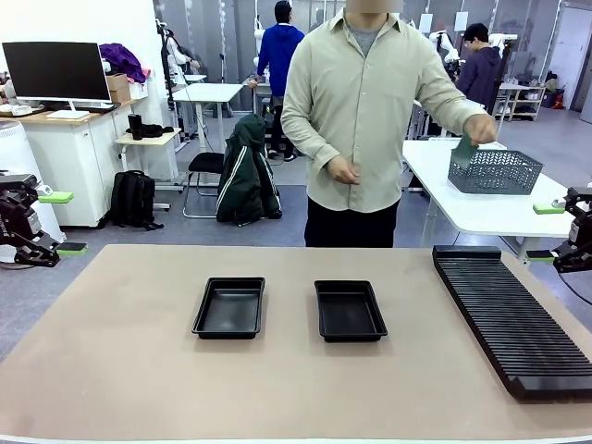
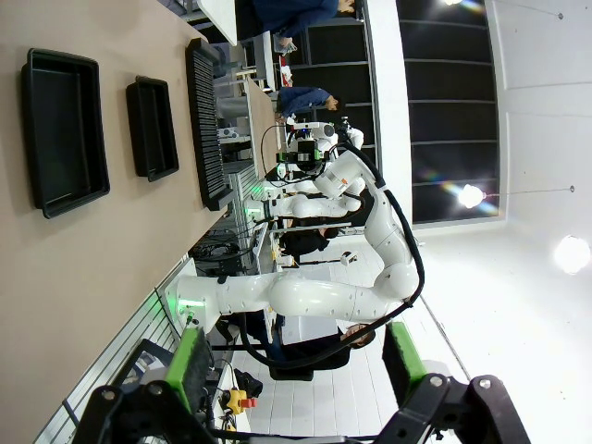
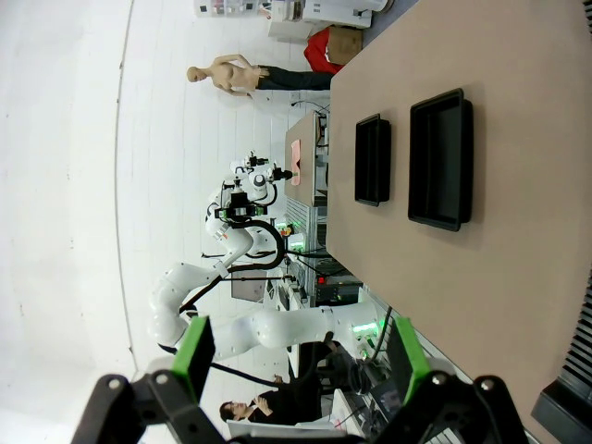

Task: Inspect and transfer BCBs to ESD trays.
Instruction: Pick up the Blank PCB from the PCB Rack and place it in the left ESD tray.

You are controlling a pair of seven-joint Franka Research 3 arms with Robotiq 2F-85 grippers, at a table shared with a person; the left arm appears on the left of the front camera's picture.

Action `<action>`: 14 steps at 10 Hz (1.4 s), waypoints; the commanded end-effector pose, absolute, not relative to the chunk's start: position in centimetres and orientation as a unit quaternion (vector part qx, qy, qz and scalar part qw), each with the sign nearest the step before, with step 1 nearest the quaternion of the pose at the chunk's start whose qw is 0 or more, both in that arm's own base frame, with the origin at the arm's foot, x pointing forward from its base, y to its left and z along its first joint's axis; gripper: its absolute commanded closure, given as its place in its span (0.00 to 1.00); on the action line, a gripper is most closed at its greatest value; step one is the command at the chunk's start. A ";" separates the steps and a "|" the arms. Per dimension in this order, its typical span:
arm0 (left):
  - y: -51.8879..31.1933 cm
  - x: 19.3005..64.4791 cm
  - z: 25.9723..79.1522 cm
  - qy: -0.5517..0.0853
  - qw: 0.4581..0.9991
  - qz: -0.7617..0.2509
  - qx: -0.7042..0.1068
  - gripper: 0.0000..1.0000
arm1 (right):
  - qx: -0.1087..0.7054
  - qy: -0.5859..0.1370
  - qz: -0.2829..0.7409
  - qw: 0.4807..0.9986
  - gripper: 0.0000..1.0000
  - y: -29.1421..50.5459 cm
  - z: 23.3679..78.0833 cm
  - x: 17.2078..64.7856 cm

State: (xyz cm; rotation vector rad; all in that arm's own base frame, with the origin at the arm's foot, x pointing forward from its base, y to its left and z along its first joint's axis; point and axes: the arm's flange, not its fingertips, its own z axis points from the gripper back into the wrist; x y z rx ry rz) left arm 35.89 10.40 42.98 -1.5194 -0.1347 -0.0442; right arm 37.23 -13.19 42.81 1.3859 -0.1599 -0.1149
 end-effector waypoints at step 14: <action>10.4 35.9 43.0 -0.063 0.723 -0.019 -0.688 0.00 | 0.638 -0.073 -0.052 0.765 0.00 -13.1 42.8 37.3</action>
